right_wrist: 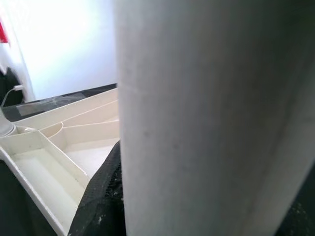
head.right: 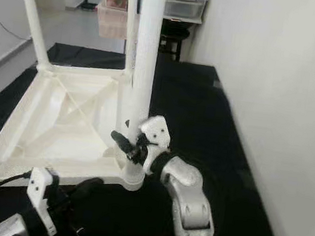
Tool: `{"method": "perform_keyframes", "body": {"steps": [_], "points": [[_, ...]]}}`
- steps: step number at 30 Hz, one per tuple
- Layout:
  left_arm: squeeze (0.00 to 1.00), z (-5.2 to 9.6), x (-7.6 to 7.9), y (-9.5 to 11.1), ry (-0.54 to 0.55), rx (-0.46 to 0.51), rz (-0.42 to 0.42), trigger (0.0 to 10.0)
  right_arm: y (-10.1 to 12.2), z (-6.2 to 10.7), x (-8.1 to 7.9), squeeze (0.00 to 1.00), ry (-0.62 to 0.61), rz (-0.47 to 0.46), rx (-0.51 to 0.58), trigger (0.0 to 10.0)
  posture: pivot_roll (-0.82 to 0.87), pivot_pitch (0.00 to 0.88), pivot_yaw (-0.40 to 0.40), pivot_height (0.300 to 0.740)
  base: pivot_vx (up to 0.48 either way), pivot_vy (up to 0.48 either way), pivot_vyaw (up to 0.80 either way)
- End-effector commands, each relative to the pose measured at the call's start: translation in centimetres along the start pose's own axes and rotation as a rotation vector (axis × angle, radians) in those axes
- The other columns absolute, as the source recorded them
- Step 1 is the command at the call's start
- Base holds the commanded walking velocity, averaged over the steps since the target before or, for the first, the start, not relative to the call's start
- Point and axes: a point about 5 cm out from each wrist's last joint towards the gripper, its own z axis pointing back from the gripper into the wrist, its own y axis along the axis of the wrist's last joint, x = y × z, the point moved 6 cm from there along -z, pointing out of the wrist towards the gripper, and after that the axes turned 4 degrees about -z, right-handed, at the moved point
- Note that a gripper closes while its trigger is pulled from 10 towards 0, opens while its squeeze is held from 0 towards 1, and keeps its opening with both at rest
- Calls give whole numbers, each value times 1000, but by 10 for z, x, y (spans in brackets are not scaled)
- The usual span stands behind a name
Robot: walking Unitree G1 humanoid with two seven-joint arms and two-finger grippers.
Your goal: Building children table
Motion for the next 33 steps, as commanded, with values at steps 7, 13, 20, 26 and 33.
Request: {"method": "perform_keyframes", "body": {"steps": [7, 13, 20, 26, 33], "points": [[0, 0, -2, -4, 0, -11, -4, 10000, -38, -3, -16, 1000, 158, -130, -173, 10000, 86, 35, -62, 740, 0, 0, 0], [0, -1, -1, -5, -2, -10, 1, 10000, -4, 14, -27, 129, 416, 2, -40, 10000, 94, 31, -66, 740, 0, 0, 0], [0, -3, -1, -6, 0, -6, 3, 10000, 6, -1, 8, 0, 517, 14, -55, 10000, 112, 26, -77, 740, 0, 0, 0], [0, -4, 0, -7, 2, -7, 2, 10000, 9, -14, 18, 0, 510, -30, -45, 0, 121, 21, -80, 740, 0, 0, 0], [0, -4, 2, -7, 1, -7, 6, 10000, 8, -9, 36, 0, 478, -107, -18, 0, 114, 23, -81, 740, 0, 0, 0]]}}
